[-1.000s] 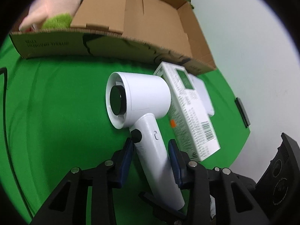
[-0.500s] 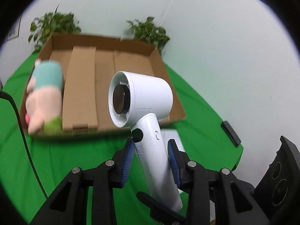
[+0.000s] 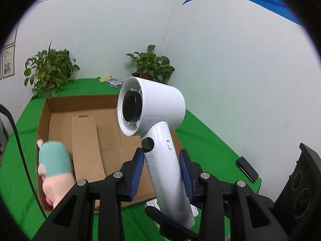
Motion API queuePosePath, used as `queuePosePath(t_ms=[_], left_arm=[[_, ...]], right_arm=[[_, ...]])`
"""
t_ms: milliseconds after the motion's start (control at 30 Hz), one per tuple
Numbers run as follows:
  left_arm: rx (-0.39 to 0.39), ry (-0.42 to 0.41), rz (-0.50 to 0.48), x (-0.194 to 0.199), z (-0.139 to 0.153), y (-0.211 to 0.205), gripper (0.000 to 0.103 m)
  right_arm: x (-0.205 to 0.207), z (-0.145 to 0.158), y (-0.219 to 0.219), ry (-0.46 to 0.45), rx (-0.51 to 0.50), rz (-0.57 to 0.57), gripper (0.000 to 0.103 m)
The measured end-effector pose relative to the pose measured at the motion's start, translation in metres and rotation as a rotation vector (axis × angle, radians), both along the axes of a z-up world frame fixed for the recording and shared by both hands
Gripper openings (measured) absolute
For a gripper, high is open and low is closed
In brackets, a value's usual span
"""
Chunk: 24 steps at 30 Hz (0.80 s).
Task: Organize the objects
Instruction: 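Grasp the hair dryer handle with the left gripper and lift it, then carry the hair dryer with the left gripper and lower it into the box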
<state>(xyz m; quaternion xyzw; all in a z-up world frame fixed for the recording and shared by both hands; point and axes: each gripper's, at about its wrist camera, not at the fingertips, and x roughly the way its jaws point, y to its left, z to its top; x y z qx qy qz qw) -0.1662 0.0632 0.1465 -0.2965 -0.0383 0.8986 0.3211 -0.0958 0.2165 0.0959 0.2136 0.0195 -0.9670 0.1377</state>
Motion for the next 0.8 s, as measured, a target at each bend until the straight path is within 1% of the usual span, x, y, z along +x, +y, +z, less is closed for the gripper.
queuePosePath(t_ms=[67, 167, 333, 467, 500, 533, 600, 633, 700, 800], left_arm=[[-0.003, 0.01, -0.004, -0.009, 0.008, 0.003, 0.035], [-0.003, 0.008, -0.008, -0.026, 0.013, 0.006, 0.035], [-0.012, -0.027, -0.007, -0.051, 0.005, 0.013, 0.035], [-0.037, -0.074, -0.004, -0.074, -0.017, 0.017, 0.035], [-0.042, -0.087, -0.003, -0.078, -0.023, 0.018, 0.035], [-0.048, -0.1, -0.002, -0.083, -0.029, 0.019, 0.035], [-0.06, -0.137, -0.001, -0.094, -0.046, 0.021, 0.035], [-0.065, -0.155, -0.002, -0.098, -0.055, 0.022, 0.035], [-0.08, -0.188, -0.003, -0.106, -0.072, 0.025, 0.035], [-0.097, -0.248, 0.003, -0.119, -0.099, 0.03, 0.035]], right_arm=[[-0.008, 0.016, -0.001, 0.007, -0.002, -0.002, 0.031], [-0.026, 0.027, -0.001, 0.01, 0.0, -0.003, 0.031], [-0.053, 0.035, 0.002, -0.02, -0.007, -0.004, 0.031], [-0.092, 0.017, 0.013, -0.066, -0.033, 0.006, 0.031], [-0.112, 0.002, 0.022, -0.076, -0.036, 0.008, 0.031], [-0.12, -0.004, 0.022, -0.096, -0.044, 0.009, 0.031], [-0.133, -0.023, 0.026, -0.128, -0.059, 0.011, 0.031], [-0.134, -0.038, 0.026, -0.146, -0.064, 0.011, 0.031], [-0.149, -0.071, 0.036, -0.176, -0.073, 0.011, 0.031], [-0.165, -0.101, 0.043, -0.231, -0.092, 0.014, 0.031]])
